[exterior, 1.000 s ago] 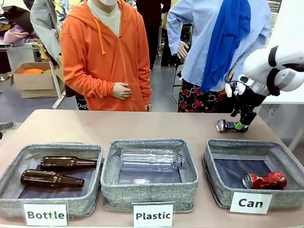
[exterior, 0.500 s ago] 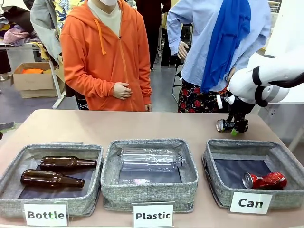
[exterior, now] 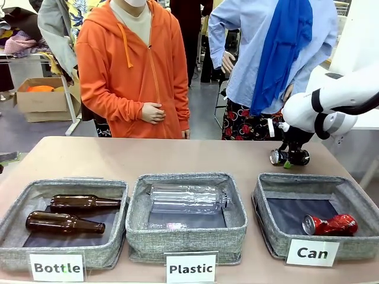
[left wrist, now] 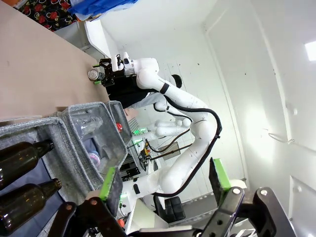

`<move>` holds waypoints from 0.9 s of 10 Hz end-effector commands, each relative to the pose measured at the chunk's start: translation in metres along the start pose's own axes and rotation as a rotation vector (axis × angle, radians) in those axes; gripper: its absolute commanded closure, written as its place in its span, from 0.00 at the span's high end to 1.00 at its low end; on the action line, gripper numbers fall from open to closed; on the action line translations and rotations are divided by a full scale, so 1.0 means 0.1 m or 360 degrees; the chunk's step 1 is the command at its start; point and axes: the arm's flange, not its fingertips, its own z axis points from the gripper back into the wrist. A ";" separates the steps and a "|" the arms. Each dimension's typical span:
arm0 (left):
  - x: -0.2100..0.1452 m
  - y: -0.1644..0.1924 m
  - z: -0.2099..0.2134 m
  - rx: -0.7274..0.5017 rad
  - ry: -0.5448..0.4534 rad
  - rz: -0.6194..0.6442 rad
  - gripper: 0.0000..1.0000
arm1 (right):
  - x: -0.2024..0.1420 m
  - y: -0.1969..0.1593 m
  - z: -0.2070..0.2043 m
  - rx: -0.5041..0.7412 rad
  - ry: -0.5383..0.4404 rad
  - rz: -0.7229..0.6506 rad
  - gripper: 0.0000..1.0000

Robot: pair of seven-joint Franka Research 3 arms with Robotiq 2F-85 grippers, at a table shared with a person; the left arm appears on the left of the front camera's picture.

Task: Sort the can waste into the basket.
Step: Pick up the can waste from the table and place it in the right Fabric basket.

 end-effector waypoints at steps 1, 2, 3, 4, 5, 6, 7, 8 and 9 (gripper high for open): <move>0.01 -0.05 -0.01 -0.0009 -0.0006 0.0017 0.92 | 0.01 0.01 -0.05 -0.0015 0.0053 -0.0003 1.00; 0.01 -0.05 -0.01 -0.0009 -0.0006 0.0017 0.92 | 0.01 0.02 -0.05 0.0014 0.0042 0.0017 1.00; 0.01 -0.05 -0.01 -0.0009 -0.0006 0.0017 0.92 | 0.01 0.02 -0.04 0.0042 0.0048 0.0018 1.00; 0.01 -0.05 -0.01 -0.0009 -0.0006 0.0017 0.92 | 0.01 0.03 -0.04 0.0054 0.0047 0.0029 0.79; 0.01 -0.05 -0.01 -0.0009 -0.0006 0.0017 0.92 | 0.01 0.03 -0.04 0.0071 0.0051 0.0020 0.40; 0.01 -0.05 -0.01 -0.0009 -0.0006 0.0017 0.92 | 0.01 0.03 -0.05 0.0087 0.0059 0.0019 0.19; 0.01 -0.05 -0.01 -0.0009 -0.0006 0.0017 0.92 | 0.01 0.03 -0.05 0.0095 0.0062 0.0026 0.00; 0.01 -0.05 -0.01 -0.0009 -0.0006 0.0017 0.92 | 0.01 0.03 -0.04 0.0091 0.0063 0.0030 0.00; 0.01 -0.05 -0.01 -0.0009 -0.0006 0.0017 0.92 | 0.02 0.04 -0.03 0.0093 0.0060 0.0037 0.00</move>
